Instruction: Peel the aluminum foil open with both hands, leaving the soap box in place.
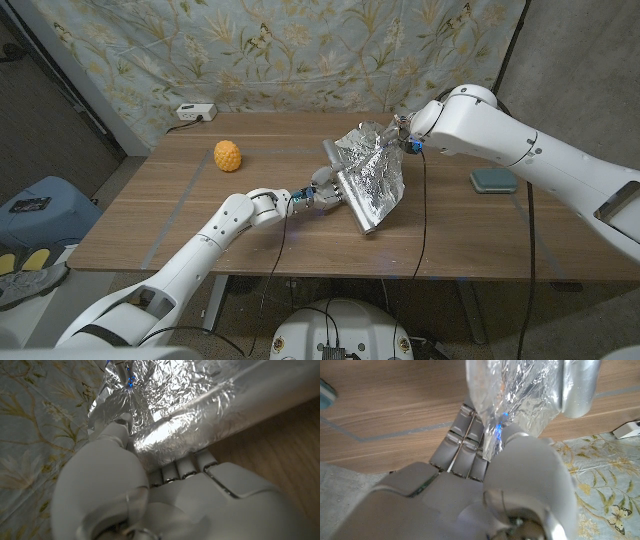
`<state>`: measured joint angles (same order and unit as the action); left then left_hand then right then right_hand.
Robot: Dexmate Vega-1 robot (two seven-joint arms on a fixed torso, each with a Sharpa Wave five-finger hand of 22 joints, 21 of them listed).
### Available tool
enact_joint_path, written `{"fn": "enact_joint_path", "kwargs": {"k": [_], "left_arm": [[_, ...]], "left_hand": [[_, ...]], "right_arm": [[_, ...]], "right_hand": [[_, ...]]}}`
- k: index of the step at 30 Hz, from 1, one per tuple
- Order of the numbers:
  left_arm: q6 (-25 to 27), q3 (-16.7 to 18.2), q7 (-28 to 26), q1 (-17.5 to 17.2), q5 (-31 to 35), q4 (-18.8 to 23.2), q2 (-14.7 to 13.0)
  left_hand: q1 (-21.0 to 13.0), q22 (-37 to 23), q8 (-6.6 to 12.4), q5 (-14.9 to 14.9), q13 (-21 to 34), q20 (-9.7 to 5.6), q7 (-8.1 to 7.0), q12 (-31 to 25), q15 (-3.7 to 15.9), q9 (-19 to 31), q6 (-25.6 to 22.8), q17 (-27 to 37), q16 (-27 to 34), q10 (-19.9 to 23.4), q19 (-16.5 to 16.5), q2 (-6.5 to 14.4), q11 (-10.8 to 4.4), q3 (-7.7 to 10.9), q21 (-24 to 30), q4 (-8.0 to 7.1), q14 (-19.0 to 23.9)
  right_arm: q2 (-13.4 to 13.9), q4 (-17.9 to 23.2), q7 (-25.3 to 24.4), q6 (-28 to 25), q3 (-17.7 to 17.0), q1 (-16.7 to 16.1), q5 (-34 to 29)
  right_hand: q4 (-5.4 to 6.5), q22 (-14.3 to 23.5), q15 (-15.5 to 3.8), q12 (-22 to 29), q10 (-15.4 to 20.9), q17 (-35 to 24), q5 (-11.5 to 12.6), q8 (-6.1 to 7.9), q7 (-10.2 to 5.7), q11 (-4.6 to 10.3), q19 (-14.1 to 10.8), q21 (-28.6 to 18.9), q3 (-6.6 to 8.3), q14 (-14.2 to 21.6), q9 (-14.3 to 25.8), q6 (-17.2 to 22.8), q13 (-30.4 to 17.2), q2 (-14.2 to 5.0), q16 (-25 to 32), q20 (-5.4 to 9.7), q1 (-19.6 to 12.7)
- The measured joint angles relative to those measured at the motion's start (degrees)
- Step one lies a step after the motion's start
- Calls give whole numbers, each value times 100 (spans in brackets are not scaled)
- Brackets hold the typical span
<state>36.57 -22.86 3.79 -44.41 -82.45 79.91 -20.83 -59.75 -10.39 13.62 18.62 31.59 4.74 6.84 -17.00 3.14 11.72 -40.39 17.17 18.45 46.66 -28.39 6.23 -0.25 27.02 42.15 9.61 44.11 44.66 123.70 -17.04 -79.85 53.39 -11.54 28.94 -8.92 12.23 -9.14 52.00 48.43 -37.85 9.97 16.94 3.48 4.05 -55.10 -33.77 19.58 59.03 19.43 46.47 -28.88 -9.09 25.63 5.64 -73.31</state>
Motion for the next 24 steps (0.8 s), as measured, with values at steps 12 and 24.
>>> {"fn": "enact_joint_path", "kwargs": {"k": [12, 24], "left_arm": [[267, 51, 280, 87, -187, -326, 100], [382, 101, 251, 73, -238, -281, 112]], "left_hand": [[69, 0, -93, 0, 2, 40, -9, 87, -79, 15, 214, 36, -49, -217, 102, -4, 55, 0, -21, -48, -166], [83, -1, -176, 0, 24, 88, -10, 164, -140, 15, 316, 36, -50, -351, 150, -5, 127, 0, -44, -48, -228]], "right_arm": [[110, -186, -467, -23, 327, 437, 730], [206, -224, -663, -20, 398, 558, 1045]], "right_hand": [[8, 1, 3, -2, -6, -26, -1, -24, 0, 6, 52, -83, -7, 17, 13, 0, 28, -15, -22, 11, -15], [8, -26, 7, -14, -6, -53, -7, -24, 0, 5, 51, -168, -8, 22, 13, -1, 1, -15, -44, 10, -15]]}}
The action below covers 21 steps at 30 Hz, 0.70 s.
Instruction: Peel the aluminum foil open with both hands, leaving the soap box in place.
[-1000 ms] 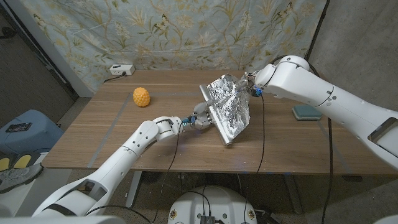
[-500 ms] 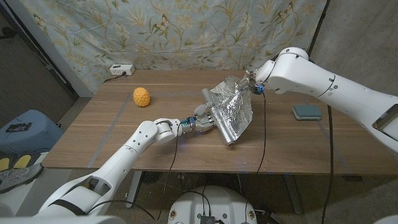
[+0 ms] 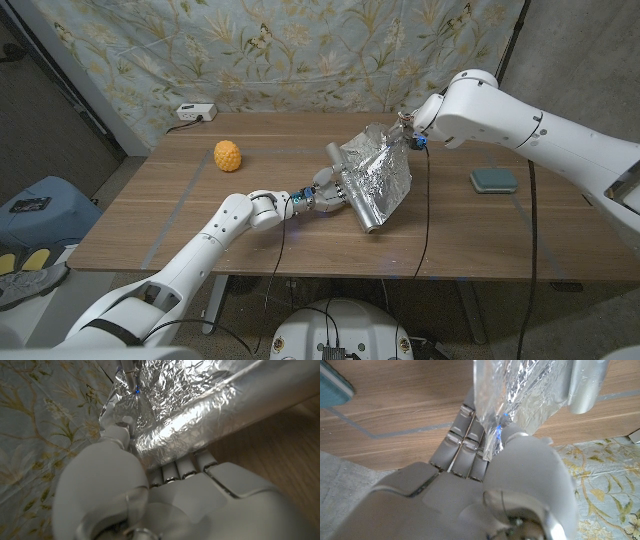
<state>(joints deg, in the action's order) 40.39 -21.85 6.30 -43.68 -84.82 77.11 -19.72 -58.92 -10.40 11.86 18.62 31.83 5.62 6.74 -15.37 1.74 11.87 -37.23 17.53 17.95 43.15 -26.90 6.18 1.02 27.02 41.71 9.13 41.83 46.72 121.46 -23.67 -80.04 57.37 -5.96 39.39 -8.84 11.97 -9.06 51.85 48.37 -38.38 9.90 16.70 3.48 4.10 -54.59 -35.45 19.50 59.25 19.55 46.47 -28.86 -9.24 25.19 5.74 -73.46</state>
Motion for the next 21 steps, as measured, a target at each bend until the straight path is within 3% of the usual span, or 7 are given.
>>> {"fn": "enact_joint_path", "kwargs": {"k": [21], "left_arm": [[96, 92, -205, -120, -221, 348, -179]], "left_hand": [[0, 0, -35, 0, 22, 41, 42, 19, -40, -1, 126, 20, -43, -122, 41, -1, 62, -1, 0, 1, -103]], "right_arm": [[96, -20, 12, 10, -89, 31, 69]], "right_hand": [[-8, 1, -25, -5, 10, 1, 7, -39, -21, -9, 72, -88, -55, 14, 27, 20, 1, -22, -61, 9, -23]]}}
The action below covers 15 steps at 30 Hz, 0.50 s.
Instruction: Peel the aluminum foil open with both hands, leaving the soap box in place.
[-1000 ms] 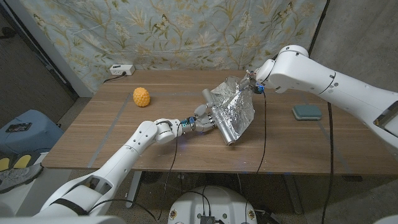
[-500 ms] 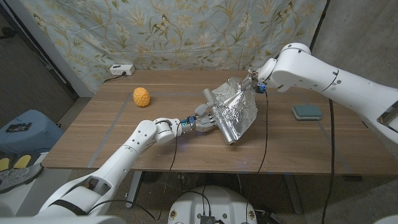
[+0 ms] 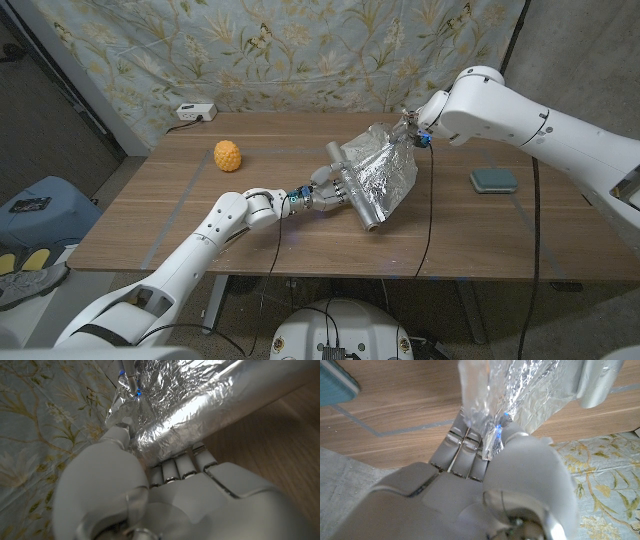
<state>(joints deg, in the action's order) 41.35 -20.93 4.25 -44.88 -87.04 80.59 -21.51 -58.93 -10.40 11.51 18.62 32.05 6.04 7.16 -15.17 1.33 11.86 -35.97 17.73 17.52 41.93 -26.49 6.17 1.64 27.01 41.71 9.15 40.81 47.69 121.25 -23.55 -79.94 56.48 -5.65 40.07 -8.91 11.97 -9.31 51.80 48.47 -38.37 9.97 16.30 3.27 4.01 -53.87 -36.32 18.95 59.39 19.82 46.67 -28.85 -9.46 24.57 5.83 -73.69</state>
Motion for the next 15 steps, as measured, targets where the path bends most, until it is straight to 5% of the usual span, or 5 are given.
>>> {"fn": "enact_joint_path", "kwargs": {"k": [15], "left_arm": [[31, 8, 9, -38, -128, 17, -47]], "left_hand": [[53, 0, 0, -5, -6, 31, 10, 48, 0, -1, 69, -1, -2, -72, 31, -54, 11, 0, -44, 1, 0]], "right_arm": [[79, -121, -260, 8, 111, 155, 373]], "right_hand": [[8, -27, 1, -16, 1, -27, -6, -22, 0, -1, 43, -114, -8, 2, 0, 0, -22, 0, -43, -16, 0]]}}
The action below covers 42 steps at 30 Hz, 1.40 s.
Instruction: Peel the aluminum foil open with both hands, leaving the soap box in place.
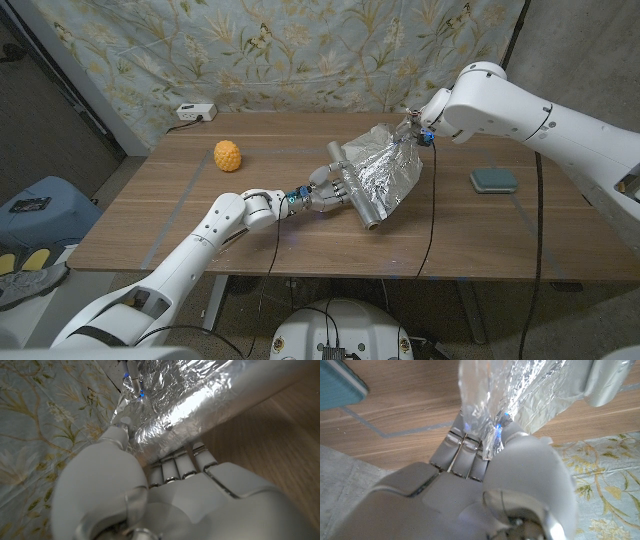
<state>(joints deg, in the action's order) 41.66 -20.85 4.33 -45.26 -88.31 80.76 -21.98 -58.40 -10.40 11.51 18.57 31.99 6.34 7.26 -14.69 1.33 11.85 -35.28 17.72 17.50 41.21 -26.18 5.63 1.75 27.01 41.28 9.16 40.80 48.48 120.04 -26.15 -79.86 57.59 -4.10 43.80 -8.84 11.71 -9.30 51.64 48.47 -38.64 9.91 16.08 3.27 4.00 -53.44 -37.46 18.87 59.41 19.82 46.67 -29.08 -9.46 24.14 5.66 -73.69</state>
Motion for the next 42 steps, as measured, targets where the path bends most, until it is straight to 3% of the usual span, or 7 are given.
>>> {"fn": "enact_joint_path", "kwargs": {"k": [6, 23, 42], "left_arm": [[1, -14, 38, -2, -5, 0, -16], [77, -101, 403, 124, 104, -198, -59], [173, -103, 617, 177, 164, -332, -34]], "left_hand": [[7, 0, 0, 0, -2, 0, -20, 22, -43, 0, 20, -1, -4, -52, 0, -8, 27, 0, 0, 0, -44], [157, 0, -136, 0, 38, 165, 32, 207, -286, -1, 607, 9, -149, -586, 227, -5, 298, -62, -89, -63, -429], [187, 0, -143, 0, 64, 227, 22, 263, -358, -2, 736, -18, -190, -767, 289, -36, 336, -88, -133, -89, -521]], "right_arm": [[27, -55, -127, 0, 11, 34, 146], [68, -212, -436, -27, 6, 73, 464], [78, -322, -561, -19, 21, 136, 630]], "right_hand": [[0, 0, 1, -1, 0, -27, -1, -23, 25, 0, 18, -19, 0, 3, 27, 25, 15, 0, 0, 16, 0], [8, -27, 0, -6, 1, -53, -5, -22, 12, -1, 17, -132, -8, 22, 26, 53, 15, 13, -23, 16, -47], [1, -26, 9, -7, 1, -80, 28, -62, 11, -1, 80, -219, -32, 35, 53, 52, 17, 8, -67, 17, -52]]}}
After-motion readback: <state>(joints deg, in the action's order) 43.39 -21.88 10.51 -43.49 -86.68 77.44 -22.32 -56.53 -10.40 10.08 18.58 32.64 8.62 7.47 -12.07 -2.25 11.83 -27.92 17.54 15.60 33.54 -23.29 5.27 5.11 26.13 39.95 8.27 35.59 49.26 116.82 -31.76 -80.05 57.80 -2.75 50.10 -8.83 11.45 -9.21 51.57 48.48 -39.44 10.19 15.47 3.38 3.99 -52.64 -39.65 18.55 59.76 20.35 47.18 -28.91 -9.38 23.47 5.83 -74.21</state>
